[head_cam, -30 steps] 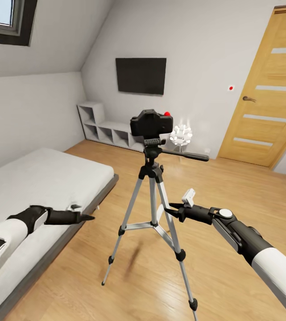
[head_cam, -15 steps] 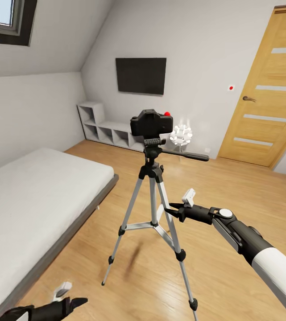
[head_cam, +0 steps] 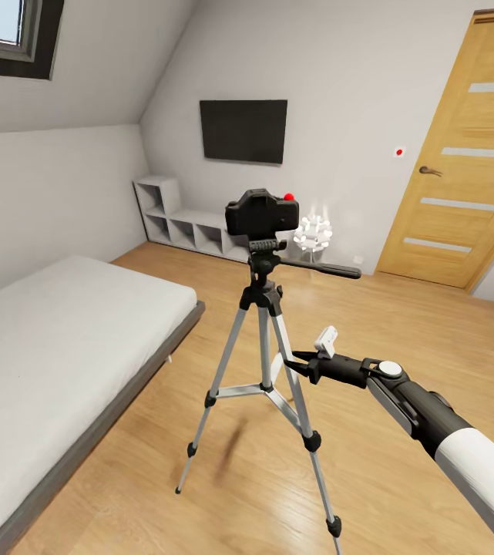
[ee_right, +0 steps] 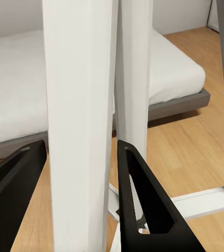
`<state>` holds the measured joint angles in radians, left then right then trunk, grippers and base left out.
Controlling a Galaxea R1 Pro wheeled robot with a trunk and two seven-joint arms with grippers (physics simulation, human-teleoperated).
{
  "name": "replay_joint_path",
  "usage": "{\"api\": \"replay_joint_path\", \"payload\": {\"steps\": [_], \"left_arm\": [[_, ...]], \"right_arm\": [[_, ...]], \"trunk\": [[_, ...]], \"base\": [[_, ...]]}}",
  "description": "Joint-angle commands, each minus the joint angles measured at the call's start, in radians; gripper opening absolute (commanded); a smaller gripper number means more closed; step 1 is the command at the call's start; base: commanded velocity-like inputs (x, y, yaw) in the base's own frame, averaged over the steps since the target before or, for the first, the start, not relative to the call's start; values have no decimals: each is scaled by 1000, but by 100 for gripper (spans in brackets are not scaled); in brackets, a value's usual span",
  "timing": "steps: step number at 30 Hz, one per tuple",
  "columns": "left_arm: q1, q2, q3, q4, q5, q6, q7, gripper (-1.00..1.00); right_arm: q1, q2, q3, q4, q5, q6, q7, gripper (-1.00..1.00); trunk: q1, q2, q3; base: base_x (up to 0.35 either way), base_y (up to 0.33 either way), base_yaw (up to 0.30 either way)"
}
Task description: Attach the digital camera to the camera tripod in the bedroom.
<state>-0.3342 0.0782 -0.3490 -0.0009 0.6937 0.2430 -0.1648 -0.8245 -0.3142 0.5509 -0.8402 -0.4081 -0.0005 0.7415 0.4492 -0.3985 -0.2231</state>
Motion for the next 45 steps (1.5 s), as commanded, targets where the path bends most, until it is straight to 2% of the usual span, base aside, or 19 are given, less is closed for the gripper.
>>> {"api": "replay_joint_path", "payload": {"steps": [1, 3, 5, 9, 13, 18, 22, 25, 31, 36, 37, 45], "left_arm": [[7, -6, -7, 0, 21, -9, 44, 100], [29, -20, -5, 0, 53, -49, 135, 100], [47, -28, -5, 1, 82, -76, 185, 100], [69, -32, -4, 1, 112, -98, 234, 100], [86, -38, -4, 1, 125, -112, 281, 100], [90, -37, -4, 1, 131, -140, 294, 100], [93, -37, -4, 1, 142, -211, 295, 100], [94, -38, -4, 1, 153, -237, 297, 100], [95, -44, -5, 1, 188, -254, 298, 100], [95, -52, -5, 1, 199, -258, 297, 100], [95, -53, -5, 1, 201, -259, 297, 100], [95, -54, -4, 2, 205, -260, 297, 100]], "right_arm": [[-1, -2, 12, 12, 13, 59, 1, -100], [-1, -2, 12, 12, 14, 59, 0, -100], [-1, -2, 12, 12, 14, 59, 1, -100], [-1, -2, 12, 12, 13, 59, 1, -100], [-1, -2, 12, 12, 12, 60, -1, -100], [-1, -2, 12, 12, 10, 60, -2, -100], [-1, -2, 12, 13, 8, 59, -4, -100], [-1, -2, 12, 13, 8, 60, -5, -100], [-1, -2, 12, 13, 10, 60, -4, -100], [-1, -2, 11, 13, 10, 60, -4, -100], [-1, -2, 11, 13, 9, 61, -4, 100], [-1, -2, 9, 13, 9, 61, -4, 100]], "trunk": [[1, -1, -2], [1, -1, -2], [1, -1, -2], [1, -1, -2], [1, -1, -2], [1, -1, -2], [1, -1, -2], [1, -1, -2], [1, -1, -2], [1, -1, -2], [1, -1, -2], [1, -1, -2]], "base": [[0, 0, 0], [0, 0, 0], [0, 0, 0], [0, 0, 0], [0, 0, 0], [0, 0, 0], [0, 0, 0], [0, 0, 0], [0, 0, 0], [0, 0, 0], [0, 0, 0], [0, 0, 0]]}}
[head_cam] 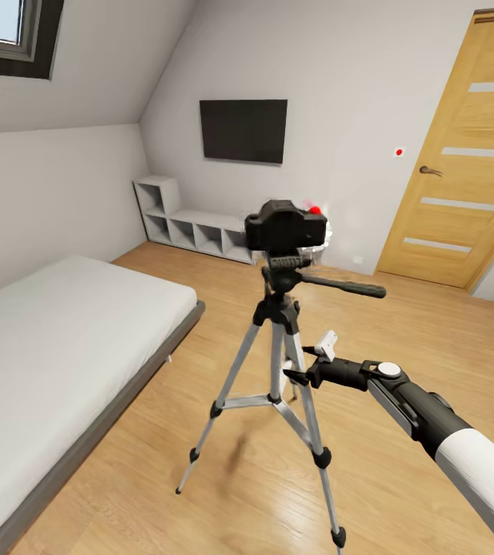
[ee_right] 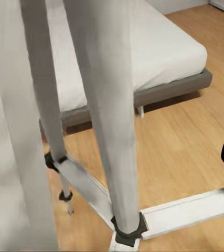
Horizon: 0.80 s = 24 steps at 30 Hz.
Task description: Attach the digital camera to the camera tripod in the bedroom.
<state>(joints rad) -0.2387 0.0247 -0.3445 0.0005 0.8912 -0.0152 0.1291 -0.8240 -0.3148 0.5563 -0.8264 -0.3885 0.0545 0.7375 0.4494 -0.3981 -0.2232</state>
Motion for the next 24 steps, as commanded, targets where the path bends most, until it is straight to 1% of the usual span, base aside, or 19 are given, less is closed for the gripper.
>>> {"api": "replay_joint_path", "payload": {"steps": [1, 5, 11, 15, 20, 24], "left_arm": [[-1, 0, -8, 0, 8, -2, 3, 100], [-1, 0, -8, 0, 8, -2, 3, 100], [-1, 0, -9, -1, 7, -2, 3, 100], [-1, -1, -9, -1, 8, -2, 3, 100], [-1, -2, -9, 0, 8, -2, 3, 100], [-1, -2, -10, 0, 7, -2, 3, 100]], "right_arm": [[-1, -1, 4, 0, -10, 6, 0, 100], [-1, -2, 4, 0, -11, 5, 1, 100], [-1, -14, 3, 0, -12, 5, 2, 100], [-1, -19, 3, 0, -11, 5, 2, 100], [-1, -48, 4, 0, -9, 5, 5, 100], [-1, -56, 5, 0, -9, 5, 6, 100]], "trunk": [[1, -2, -2], [1, -2, -2], [1, -2, -2], [1, -2, -2], [1, -2, -2], [1, -2, -2]], "base": [[0, 0, 0], [0, 0, 0], [-41, -33, 0], [-205, -133, 0], [-263, -130, 0], [-126, -57, 0]]}}
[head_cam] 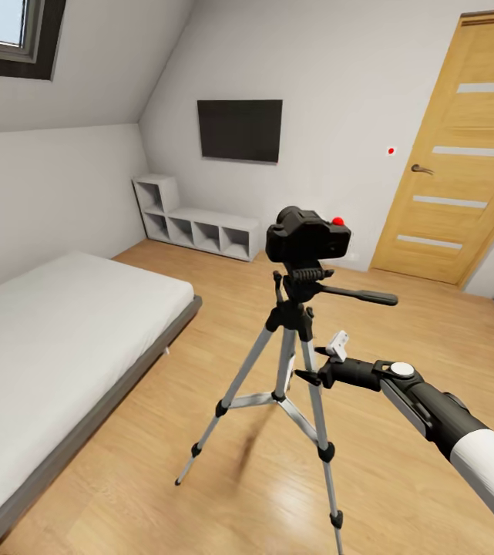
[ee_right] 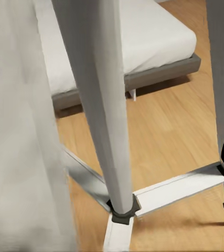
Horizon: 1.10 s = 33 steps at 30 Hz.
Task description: Attach the digital camera to the camera tripod in the bedroom.
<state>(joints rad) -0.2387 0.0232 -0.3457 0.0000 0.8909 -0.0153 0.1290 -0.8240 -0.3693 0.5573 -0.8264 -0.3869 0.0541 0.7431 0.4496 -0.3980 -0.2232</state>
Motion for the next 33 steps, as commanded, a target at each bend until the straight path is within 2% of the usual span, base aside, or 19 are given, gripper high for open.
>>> {"api": "replay_joint_path", "payload": {"steps": [1, 13, 25, 33], "left_arm": [[-1, 0, -8, 0, 7, -2, 3, 100], [-1, 0, -8, 0, 7, -2, 2, 100], [-1, 0, -8, 0, 8, -2, 3, 100], [-1, 0, -8, 0, 8, -2, 3, 100]], "right_arm": [[-1, -2, 4, 0, -10, 6, 1, 100], [-1, -5, 5, 0, -12, 6, -1, 100], [-1, -4, 7, 0, -13, 6, -5, 100], [-1, -4, 7, 0, -13, 7, -6, 100]], "trunk": [[0, -2, -2], [0, -2, -2], [0, -2, -2], [0, -2, -2]], "base": [[-61, -28, 0], [-20, -6, 0], [-246, 0, 0], [-61, 0, 0]]}}
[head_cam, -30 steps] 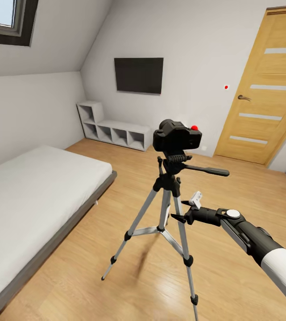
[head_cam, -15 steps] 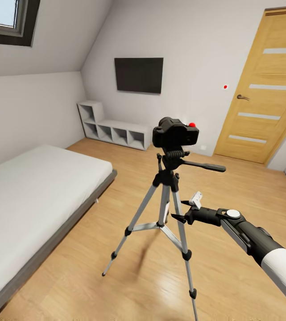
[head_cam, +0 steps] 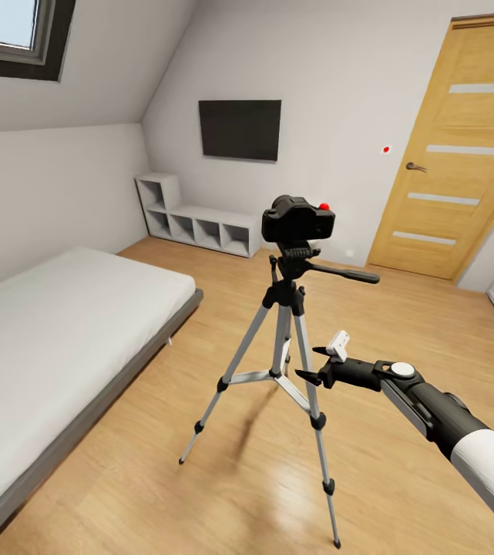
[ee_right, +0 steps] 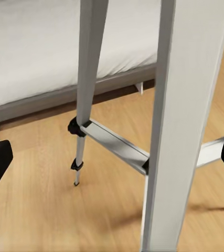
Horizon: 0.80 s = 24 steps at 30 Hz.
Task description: Attach the digital camera to the camera tripod in the bedroom.
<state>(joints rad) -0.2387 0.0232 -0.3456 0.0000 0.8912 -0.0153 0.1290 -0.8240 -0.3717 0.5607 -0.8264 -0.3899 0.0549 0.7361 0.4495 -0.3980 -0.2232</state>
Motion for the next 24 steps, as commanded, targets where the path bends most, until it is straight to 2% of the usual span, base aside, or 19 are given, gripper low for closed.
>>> {"api": "replay_joint_path", "payload": {"steps": [1, 24], "left_arm": [[-1, 0, -8, 0, 8, -2, 3, 100], [-1, 0, -9, 0, 8, -2, 3, 100]], "right_arm": [[-1, -1, 4, 0, -10, 6, 0, 100], [-1, -1, 4, 0, -12, 7, -3, 100]], "trunk": [[0, -2, -2], [0, -2, -2]], "base": [[-51, 0, 0], [-25, 0, 0]]}}
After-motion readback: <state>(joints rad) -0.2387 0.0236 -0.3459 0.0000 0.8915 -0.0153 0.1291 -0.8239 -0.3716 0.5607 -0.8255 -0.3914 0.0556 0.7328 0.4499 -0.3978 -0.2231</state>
